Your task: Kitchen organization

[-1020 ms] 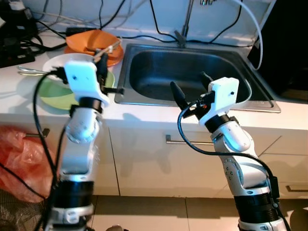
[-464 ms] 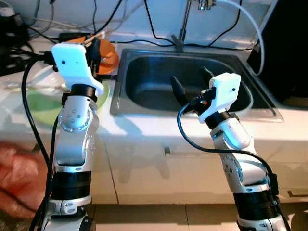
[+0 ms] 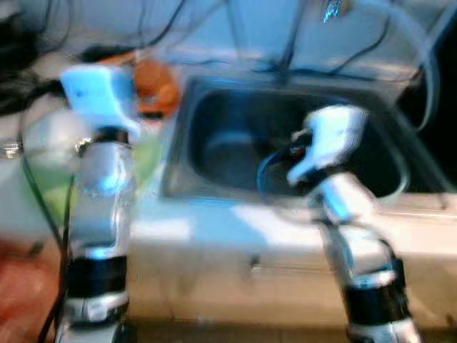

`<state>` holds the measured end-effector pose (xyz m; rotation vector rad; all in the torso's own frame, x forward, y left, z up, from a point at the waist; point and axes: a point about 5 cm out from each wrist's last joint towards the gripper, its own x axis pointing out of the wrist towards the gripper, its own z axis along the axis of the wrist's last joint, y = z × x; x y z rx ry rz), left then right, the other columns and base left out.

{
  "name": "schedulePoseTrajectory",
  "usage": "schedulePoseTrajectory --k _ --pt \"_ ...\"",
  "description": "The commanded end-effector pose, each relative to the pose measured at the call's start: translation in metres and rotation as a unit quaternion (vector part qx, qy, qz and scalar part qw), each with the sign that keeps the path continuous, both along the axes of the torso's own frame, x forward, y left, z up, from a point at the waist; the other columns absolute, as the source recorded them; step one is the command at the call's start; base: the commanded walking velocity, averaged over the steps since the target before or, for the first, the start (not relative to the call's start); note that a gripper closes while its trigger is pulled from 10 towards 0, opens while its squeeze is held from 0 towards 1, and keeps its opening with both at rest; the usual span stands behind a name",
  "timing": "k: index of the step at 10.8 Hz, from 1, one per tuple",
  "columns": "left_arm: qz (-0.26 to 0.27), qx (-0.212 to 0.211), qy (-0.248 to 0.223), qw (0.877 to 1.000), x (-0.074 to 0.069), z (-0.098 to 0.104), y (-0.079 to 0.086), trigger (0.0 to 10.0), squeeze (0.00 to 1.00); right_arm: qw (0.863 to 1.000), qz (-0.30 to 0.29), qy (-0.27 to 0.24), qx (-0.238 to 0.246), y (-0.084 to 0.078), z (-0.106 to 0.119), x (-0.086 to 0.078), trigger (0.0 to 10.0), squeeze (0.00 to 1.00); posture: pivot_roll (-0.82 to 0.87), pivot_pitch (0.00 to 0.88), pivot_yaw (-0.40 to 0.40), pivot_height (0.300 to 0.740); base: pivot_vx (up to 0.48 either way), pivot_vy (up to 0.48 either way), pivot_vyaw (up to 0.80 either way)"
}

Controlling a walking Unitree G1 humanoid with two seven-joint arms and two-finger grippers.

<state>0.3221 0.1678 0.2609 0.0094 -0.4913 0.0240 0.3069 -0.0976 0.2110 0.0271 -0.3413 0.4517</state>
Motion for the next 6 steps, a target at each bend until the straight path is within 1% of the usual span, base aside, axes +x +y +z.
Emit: schedulePoseTrajectory --k 1,5,6 --pt "-0.027 0.002 -0.006 1.000 -0.0010 0.0052 -0.0155 0.0 0.00 1.000 -0.024 -0.001 -0.005 -0.0132 -0.0015 0.0000 10.0 0.00 0.01 0.028 -0.048 0.740 0.000 0.000 0.00" --pt "-0.029 0.004 -0.004 1.000 -0.0013 0.0044 -0.0172 0.0 0.00 1.000 -0.026 0.005 -0.008 -0.0132 -0.0042 -0.0003 10.0 0.00 0.01 0.035 -0.046 0.740 0.000 0.000 0.00" --pt "-0.028 0.009 -0.002 1.000 -0.0013 0.0036 -0.0172 0.4 0.00 1.000 -0.028 0.007 -0.009 -0.0132 -0.0049 -0.0002 10.0 0.00 0.01 0.035 -0.046 0.740 0.000 0.000 0.00"
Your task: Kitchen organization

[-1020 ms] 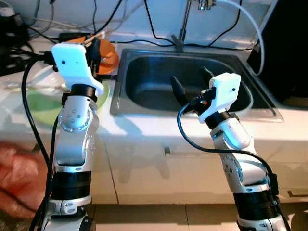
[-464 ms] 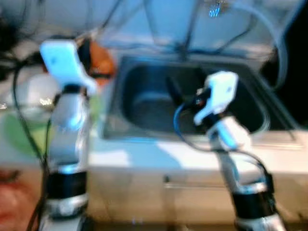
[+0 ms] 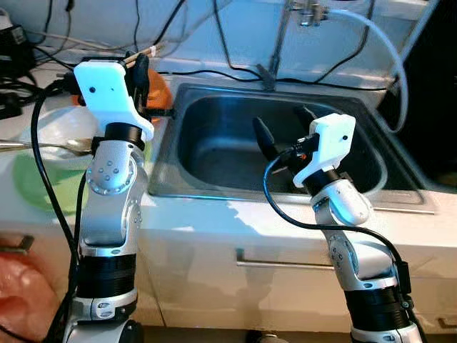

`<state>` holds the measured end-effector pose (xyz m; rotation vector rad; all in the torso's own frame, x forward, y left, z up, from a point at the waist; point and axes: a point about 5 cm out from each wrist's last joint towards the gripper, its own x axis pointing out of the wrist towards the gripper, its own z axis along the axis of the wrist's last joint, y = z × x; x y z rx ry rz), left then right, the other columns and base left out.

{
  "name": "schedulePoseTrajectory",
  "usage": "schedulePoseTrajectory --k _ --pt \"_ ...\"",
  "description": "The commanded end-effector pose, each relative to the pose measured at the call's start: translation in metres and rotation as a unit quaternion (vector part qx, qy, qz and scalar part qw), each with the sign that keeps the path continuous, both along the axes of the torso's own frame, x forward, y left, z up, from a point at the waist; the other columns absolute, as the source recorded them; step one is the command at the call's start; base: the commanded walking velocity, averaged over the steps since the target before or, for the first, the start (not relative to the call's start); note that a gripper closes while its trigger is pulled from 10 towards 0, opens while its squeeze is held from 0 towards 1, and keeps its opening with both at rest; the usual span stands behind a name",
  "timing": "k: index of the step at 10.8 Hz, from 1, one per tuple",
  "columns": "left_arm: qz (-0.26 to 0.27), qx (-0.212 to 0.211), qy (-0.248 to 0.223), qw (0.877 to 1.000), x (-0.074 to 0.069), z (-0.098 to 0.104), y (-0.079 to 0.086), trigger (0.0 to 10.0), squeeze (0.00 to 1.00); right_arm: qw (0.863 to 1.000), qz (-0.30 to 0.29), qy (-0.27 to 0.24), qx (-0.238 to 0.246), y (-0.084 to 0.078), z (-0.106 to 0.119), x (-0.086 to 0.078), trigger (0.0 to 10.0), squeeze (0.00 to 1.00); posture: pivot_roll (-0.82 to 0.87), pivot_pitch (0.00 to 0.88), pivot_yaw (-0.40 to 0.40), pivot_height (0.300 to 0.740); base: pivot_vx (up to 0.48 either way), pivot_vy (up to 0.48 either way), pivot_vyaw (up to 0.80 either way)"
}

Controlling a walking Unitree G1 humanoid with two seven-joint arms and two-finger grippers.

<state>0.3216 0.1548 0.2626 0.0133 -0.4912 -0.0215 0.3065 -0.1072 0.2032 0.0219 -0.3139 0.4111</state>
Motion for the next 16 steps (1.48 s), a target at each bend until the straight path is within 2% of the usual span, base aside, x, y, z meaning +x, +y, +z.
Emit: schedulePoseTrajectory --k 1,3,5,6,8,9,11,13,16 --pt "-0.014 0.016 0.017 1.000 0.001 -0.007 -0.007 1.4 0.00 1.000 -0.018 0.003 -0.002 -0.004 0.002 0.002 10.0 0.00 0.01 0.035 -0.046 0.740 0.000 0.000 0.00" --pt "-0.021 0.018 0.030 0.999 0.002 -0.016 -0.008 1.5 0.00 1.000 -0.015 0.021 0.015 -0.004 0.000 0.004 10.0 0.00 0.01 0.033 -0.042 0.740 0.000 0.000 0.00" --pt "-0.020 0.016 0.031 0.999 0.003 -0.017 -0.007 2.7 0.00 0.999 -0.011 0.028 0.019 -0.002 -0.001 0.004 10.0 0.00 0.01 0.031 -0.045 0.740 0.000 0.000 0.00" --pt "-0.018 0.015 0.030 0.999 0.003 -0.017 -0.006 2.7 0.00 0.999 -0.013 0.026 0.018 -0.002 -0.001 0.004 10.0 0.00 0.01 0.031 -0.045 0.740 0.000 0.000 0.00" --pt "-0.015 0.010 0.028 0.999 0.004 -0.016 -0.004 0.4 0.00 0.999 -0.017 0.026 0.018 -0.004 -0.001 0.004 10.0 0.00 0.01 0.033 -0.045 0.740 0.000 0.000 0.00" --pt "-0.012 0.007 0.029 0.999 0.005 -0.015 -0.001 0.9 0.00 0.999 -0.010 0.029 0.034 -0.002 0.000 0.003 10.0 0.00 0.01 0.033 -0.045 0.740 0.000 0.000 0.00" --pt "-0.007 -0.001 0.032 0.999 0.005 -0.017 0.000 1.7 0.00 0.999 -0.007 0.031 0.034 -0.001 0.001 0.003 10.0 0.00 0.01 0.030 -0.052 0.740 0.000 0.000 0.00" --pt "-0.006 -0.009 0.033 0.999 0.005 -0.018 0.001 1.6 0.00 0.999 -0.005 0.033 0.029 -0.001 0.001 0.003 10.0 0.00 0.01 0.029 -0.055 0.740 0.000 0.000 -0.67" --pt "-0.006 -0.017 0.038 0.999 0.005 -0.019 0.002 1.1 0.00 0.999 -0.004 0.032 0.029 -0.003 0.001 0.002 10.0 0.00 0.00 0.030 -0.060 0.740 0.000 0.000 0.00"
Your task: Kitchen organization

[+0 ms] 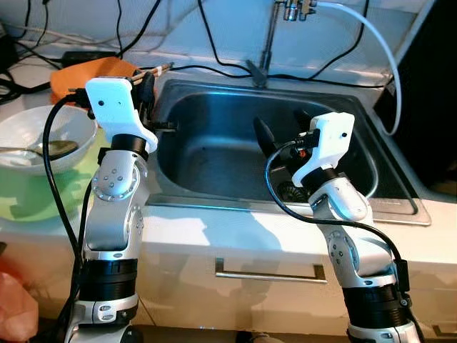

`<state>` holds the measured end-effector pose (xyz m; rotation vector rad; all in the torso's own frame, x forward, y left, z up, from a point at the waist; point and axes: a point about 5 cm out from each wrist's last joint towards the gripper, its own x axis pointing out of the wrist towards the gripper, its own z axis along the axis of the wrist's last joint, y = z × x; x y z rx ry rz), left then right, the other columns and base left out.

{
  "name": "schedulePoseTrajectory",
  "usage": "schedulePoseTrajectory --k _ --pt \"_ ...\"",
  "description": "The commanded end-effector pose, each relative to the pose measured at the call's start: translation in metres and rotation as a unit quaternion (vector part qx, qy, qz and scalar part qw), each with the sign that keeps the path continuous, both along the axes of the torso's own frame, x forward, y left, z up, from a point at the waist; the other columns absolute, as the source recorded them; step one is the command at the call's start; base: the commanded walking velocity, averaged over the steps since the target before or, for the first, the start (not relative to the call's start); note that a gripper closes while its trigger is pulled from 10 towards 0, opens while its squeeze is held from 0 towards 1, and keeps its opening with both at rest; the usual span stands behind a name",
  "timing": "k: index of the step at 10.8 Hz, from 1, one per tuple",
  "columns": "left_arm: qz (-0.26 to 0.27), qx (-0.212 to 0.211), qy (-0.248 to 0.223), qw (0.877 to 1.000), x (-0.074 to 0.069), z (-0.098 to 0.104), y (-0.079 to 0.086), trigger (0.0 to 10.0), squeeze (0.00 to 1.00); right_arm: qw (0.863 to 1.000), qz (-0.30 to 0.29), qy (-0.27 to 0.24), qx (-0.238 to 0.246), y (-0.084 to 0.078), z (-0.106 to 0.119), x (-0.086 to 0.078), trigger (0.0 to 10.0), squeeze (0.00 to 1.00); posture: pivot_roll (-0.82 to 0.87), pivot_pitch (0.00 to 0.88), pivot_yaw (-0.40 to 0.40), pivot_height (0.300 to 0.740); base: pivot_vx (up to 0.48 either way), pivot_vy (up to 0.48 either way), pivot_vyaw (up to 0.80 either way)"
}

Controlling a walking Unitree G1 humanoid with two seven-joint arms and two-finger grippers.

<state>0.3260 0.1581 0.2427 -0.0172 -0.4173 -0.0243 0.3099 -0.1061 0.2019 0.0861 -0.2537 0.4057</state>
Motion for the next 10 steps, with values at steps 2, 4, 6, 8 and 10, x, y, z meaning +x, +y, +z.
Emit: schedulePoseTrajectory --k 2,4,6,8,10 --pt "0.000 -0.008 0.002 1.000 0.0014 -0.0001 0.0003 0.2 0.00 1.000 -0.005 -0.005 -0.003 -0.0048 0.0021 -0.0020 10.0 0.00 0.00 0.034 -0.066 0.740 0.000 0.000 0.00" --pt "0.003 -0.008 0.000 1.000 0.0017 0.0009 0.0022 0.0 0.00 1.000 -0.005 -0.005 -0.006 -0.0061 0.0023 -0.0023 10.0 0.00 0.00 0.037 -0.070 0.740 0.000 0.000 0.00" --pt "0.003 -0.010 -0.001 1.000 0.0017 0.0012 0.0025 0.0 0.00 1.000 -0.005 -0.005 -0.008 -0.0065 0.0021 -0.0023 10.0 0.00 -0.01 0.037 -0.070 0.740 0.311 0.000 0.00" --pt "-0.004 -0.016 -0.001 1.000 0.0005 -0.0010 -0.0004 0.6 0.00 1.000 -0.006 -0.005 -0.011 -0.0071 0.0012 -0.0027 10.0 0.00 -0.01 0.037 -0.070 0.740 0.156 0.156 0.00" --pt "-0.008 -0.013 -0.001 1.000 -0.0009 -0.0027 -0.0042 2.1 0.00 1.000 -0.006 -0.004 -0.012 -0.0073 0.0007 -0.0026 10.0 0.00 -0.01 0.038 -0.071 0.740 0.000 0.000 0.00"
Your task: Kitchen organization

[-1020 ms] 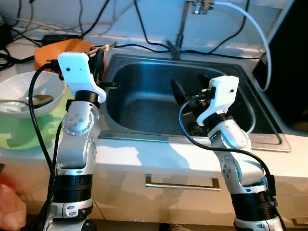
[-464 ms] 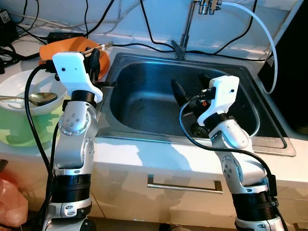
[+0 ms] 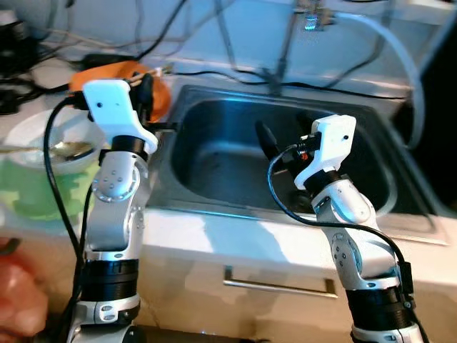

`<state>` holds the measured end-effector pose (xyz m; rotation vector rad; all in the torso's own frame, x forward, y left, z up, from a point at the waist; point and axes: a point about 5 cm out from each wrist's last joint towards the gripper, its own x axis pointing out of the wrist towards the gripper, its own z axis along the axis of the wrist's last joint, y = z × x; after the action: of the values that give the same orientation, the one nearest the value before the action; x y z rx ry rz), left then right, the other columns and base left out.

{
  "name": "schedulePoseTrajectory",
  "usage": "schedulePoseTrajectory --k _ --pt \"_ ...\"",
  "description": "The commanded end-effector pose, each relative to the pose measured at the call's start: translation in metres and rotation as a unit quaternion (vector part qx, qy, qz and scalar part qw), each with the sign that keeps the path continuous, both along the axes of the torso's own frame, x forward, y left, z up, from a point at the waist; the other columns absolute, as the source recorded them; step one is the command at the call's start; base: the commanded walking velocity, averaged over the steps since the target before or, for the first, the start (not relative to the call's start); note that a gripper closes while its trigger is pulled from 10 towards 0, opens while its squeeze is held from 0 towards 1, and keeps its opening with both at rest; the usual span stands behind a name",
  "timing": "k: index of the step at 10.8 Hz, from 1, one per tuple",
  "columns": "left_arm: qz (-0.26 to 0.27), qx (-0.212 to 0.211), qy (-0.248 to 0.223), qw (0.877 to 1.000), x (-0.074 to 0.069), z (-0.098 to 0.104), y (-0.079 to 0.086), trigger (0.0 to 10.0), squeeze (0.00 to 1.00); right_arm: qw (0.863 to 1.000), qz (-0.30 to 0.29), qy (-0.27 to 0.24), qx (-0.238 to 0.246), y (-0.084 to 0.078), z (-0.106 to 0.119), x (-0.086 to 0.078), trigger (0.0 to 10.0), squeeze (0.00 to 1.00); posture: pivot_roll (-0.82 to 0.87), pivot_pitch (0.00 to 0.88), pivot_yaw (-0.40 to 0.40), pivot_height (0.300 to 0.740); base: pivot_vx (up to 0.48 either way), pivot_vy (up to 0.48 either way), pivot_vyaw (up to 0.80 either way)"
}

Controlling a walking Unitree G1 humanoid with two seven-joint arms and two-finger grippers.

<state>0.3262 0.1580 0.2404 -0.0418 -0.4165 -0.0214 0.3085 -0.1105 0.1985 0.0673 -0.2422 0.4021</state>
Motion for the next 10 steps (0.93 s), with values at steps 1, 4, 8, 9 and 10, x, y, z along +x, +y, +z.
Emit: schedulePoseTrajectory --k 1,4,8,9,10 --pt "-0.007 -0.001 -0.002 1.000 -0.001 0.000 -0.004 1.1 0.00 1.000 -0.003 -0.008 -0.003 -0.003 0.004 -0.001 10.0 0.00 -0.01 0.038 -0.071 0.740 0.000 0.000 0.00" --pt "-0.026 -0.024 -0.013 0.999 -0.001 0.003 -0.007 3.8 0.00 1.000 -0.004 -0.007 -0.005 -0.004 0.003 -0.001 10.0 0.00 -0.01 0.039 -0.072 0.740 0.000 0.000 0.00" --pt "-0.016 -0.031 -0.012 0.999 -0.001 0.003 -0.006 2.2 0.00 1.000 -0.002 -0.006 -0.007 -0.003 0.003 -0.002 10.0 0.00 -0.01 0.040 -0.077 0.740 0.000 0.000 0.00" --pt "-0.010 -0.016 0.007 1.000 0.002 -0.002 -0.004 10.0 0.00 1.000 -0.003 -0.014 -0.003 -0.002 0.009 -0.001 10.0 0.00 -0.01 0.040 -0.074 0.740 0.000 0.000 0.00" --pt "-0.029 -0.005 0.055 0.998 0.008 -0.016 -0.008 10.0 0.00 1.000 -0.010 -0.018 0.009 -0.003 0.016 0.001 10.0 0.00 -0.01 0.040 -0.074 0.740 0.000 0.000 0.00"
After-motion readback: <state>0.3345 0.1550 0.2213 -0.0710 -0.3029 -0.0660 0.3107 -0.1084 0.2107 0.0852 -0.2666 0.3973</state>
